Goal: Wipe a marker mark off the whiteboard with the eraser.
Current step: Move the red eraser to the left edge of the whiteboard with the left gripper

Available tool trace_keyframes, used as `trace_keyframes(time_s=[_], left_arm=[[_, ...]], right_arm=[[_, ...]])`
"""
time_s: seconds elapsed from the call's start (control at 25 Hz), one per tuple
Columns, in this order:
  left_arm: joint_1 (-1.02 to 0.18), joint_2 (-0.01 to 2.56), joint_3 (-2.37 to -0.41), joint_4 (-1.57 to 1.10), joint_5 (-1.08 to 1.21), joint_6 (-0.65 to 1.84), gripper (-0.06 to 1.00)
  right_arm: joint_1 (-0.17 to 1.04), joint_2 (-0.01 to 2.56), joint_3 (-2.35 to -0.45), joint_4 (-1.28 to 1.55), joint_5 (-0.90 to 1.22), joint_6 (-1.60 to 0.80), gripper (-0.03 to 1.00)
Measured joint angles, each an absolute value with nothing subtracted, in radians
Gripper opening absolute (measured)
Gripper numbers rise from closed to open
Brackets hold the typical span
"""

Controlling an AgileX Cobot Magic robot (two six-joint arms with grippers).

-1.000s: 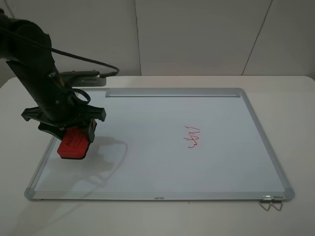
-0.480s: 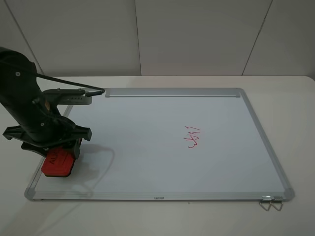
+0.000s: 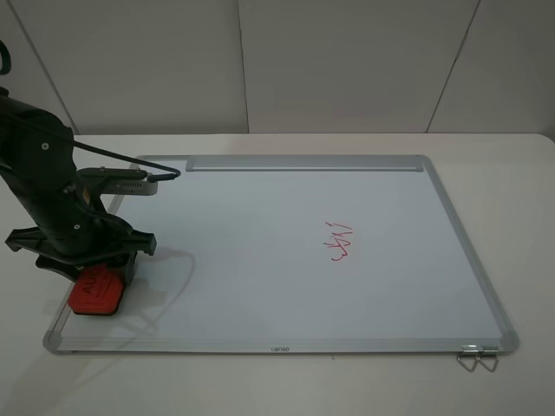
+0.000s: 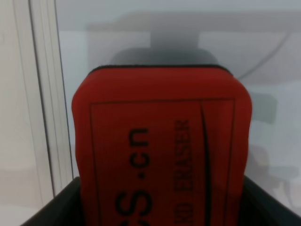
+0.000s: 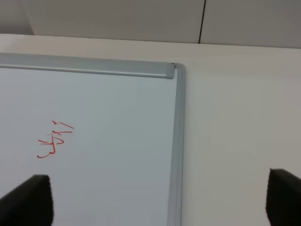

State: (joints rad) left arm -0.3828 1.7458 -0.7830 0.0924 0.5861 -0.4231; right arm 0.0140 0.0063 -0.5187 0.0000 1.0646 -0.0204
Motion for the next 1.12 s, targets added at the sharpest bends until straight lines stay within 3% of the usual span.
trace_keyframes(time_s=[1.12], left_arm=[[-0.383, 1.746, -0.735, 0.066, 0.565, -0.420, 0.58]], right_arm=[[0.014, 0.006, -0.519, 0.000, 1.065, -0.020, 0.83]])
